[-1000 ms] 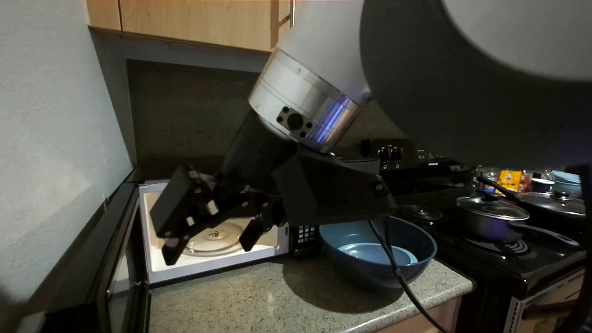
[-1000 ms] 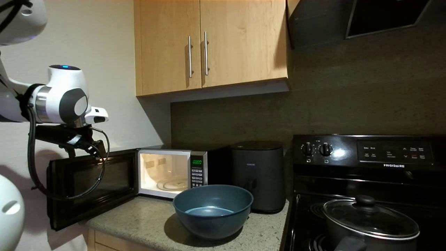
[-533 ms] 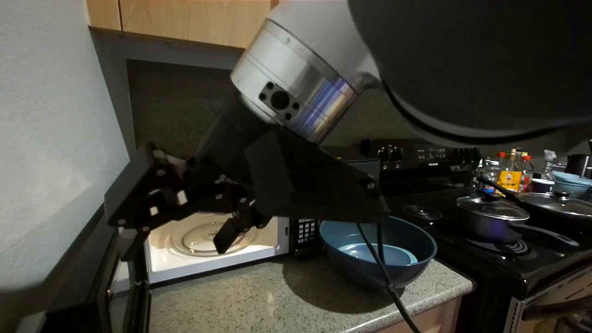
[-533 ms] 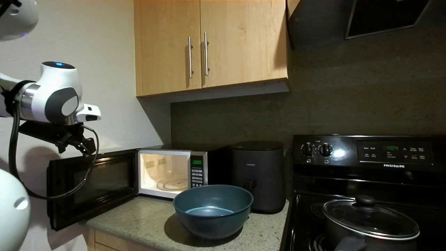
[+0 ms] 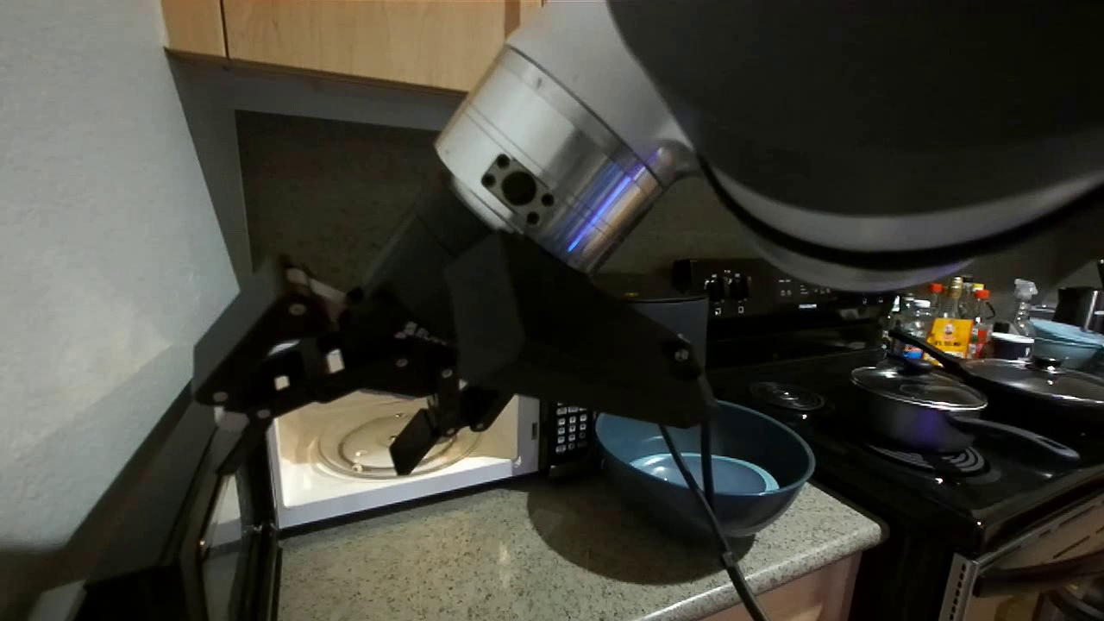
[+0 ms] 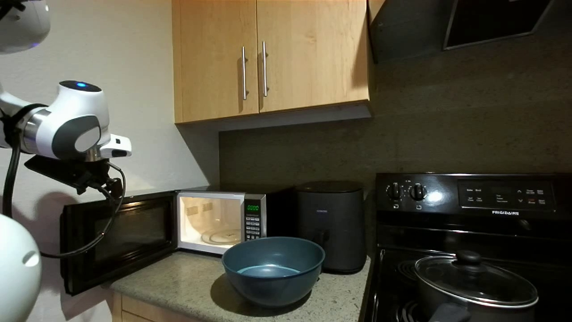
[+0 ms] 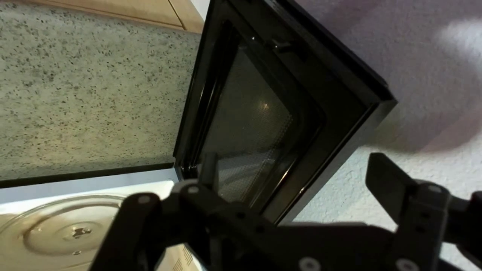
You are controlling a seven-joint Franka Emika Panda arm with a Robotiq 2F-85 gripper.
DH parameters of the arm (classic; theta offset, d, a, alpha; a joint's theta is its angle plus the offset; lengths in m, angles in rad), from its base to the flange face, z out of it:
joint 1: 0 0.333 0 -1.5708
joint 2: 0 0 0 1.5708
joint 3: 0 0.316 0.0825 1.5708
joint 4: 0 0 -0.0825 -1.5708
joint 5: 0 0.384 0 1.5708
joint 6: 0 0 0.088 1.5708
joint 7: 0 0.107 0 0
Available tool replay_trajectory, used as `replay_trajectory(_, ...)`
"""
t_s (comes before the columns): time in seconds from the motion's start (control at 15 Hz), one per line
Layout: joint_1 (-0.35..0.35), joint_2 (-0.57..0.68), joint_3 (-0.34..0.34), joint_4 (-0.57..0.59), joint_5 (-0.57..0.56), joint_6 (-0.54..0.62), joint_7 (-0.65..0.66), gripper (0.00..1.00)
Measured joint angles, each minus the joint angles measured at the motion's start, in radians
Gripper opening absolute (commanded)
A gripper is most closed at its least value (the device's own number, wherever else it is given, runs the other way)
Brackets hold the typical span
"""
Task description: Close the microwave door, then open it
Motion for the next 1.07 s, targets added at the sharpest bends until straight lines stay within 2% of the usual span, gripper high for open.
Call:
replay_trajectory(0.4, 0.007, 0.019, 0.013, 0.015, -0.005, 0.033, 0.002, 1.00)
replay_trajectory(1.07, 0.017, 0.146, 0.025, 0.111, -0.002, 0.048, 0.002, 1.00)
